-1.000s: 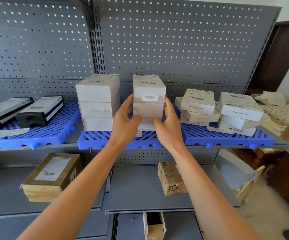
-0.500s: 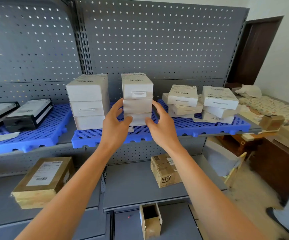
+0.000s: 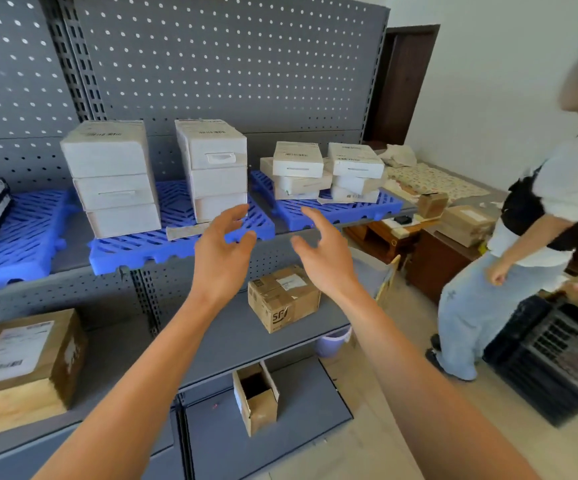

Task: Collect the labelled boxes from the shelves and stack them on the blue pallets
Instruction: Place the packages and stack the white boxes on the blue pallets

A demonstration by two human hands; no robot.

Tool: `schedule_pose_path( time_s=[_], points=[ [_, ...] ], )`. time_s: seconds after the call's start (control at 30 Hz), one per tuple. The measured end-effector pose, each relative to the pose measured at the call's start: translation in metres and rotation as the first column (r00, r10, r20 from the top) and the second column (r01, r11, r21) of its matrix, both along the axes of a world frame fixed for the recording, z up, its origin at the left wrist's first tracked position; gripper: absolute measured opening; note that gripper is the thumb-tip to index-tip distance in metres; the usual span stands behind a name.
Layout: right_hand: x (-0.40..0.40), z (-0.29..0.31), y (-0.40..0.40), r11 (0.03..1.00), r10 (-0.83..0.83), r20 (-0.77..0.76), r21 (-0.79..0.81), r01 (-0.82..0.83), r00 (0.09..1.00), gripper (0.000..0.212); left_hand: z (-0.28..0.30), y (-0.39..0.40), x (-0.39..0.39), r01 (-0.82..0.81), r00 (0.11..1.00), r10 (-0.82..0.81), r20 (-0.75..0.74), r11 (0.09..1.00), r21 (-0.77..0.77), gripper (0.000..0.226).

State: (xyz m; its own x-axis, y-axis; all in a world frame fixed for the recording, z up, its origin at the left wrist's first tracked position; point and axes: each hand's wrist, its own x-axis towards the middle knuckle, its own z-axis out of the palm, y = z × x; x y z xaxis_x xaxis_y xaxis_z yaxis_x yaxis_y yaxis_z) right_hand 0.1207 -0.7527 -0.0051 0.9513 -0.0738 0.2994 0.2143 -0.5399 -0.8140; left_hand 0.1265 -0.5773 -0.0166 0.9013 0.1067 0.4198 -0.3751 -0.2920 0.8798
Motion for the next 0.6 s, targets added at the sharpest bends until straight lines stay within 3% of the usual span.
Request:
schedule_pose_path(
  time_s=[0.37, 0.6],
  points=[
    [-0.007, 0.003, -0.051, 0.992, -0.121, 0.024, -0.013, 0.122, 0.992, 0.058, 0.006, -0.053, 0.010, 0.085, 0.995, -0.087, 0.039, 0.995, 0.047, 0.050],
    [0.039, 0.011, -0.077, 0.996, -0.084, 0.045, 0.022, 0.083, 0.995, 0.057, 0.013, -0.081, 0.054, 0.034, 0.995, -0.040, 0.087, 0.997, 0.074, 0.061]
  ],
)
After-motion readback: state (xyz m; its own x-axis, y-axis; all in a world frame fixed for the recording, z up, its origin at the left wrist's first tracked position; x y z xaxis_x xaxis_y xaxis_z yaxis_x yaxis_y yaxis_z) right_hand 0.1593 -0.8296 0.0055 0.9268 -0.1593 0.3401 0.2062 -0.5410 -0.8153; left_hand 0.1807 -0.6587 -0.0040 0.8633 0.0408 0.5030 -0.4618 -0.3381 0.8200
